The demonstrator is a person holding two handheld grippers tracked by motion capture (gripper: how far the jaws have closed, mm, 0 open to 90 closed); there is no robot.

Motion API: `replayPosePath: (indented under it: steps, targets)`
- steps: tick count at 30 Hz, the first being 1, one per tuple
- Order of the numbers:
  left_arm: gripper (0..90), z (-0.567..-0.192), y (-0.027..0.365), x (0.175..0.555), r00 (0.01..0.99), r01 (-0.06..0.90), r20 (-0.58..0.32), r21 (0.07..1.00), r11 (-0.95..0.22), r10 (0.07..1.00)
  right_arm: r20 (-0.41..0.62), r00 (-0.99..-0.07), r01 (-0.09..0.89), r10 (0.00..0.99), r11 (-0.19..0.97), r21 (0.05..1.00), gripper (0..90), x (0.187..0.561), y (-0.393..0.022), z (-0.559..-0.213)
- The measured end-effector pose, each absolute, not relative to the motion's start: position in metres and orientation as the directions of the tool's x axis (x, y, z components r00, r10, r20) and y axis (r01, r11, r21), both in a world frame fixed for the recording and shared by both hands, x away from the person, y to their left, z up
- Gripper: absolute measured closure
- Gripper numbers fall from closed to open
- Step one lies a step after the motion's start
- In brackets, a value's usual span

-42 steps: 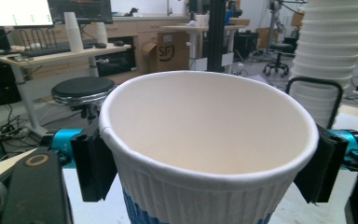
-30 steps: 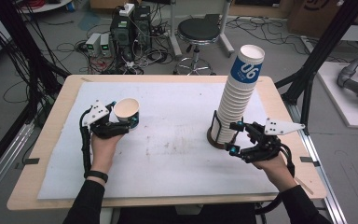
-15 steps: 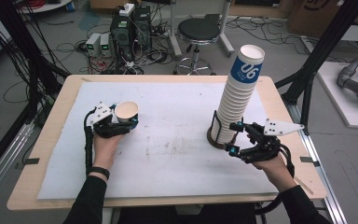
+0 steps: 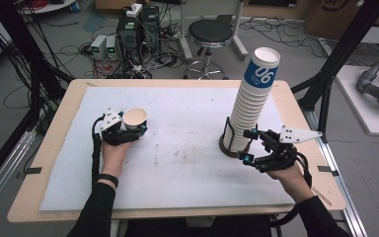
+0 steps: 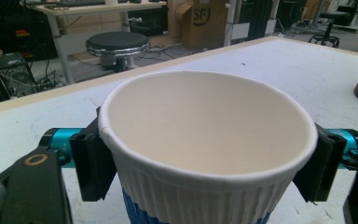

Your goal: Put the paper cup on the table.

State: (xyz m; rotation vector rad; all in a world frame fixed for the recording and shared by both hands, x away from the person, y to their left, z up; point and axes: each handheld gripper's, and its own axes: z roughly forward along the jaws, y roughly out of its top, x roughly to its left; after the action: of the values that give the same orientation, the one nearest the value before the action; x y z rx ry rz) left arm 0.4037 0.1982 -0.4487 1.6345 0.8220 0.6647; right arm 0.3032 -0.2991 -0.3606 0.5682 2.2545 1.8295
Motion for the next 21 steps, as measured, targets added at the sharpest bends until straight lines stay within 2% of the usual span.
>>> replayPosePath:
  steps: [21]
  targets:
    - [14.7,-0.4472,0.1968,0.3997,0.59,0.215,-0.01,0.966,-0.145,0.807,0.091,-0.91,0.171,0.403,0.165,0.971,19.8,0.3043,-0.2986,-0.3607]
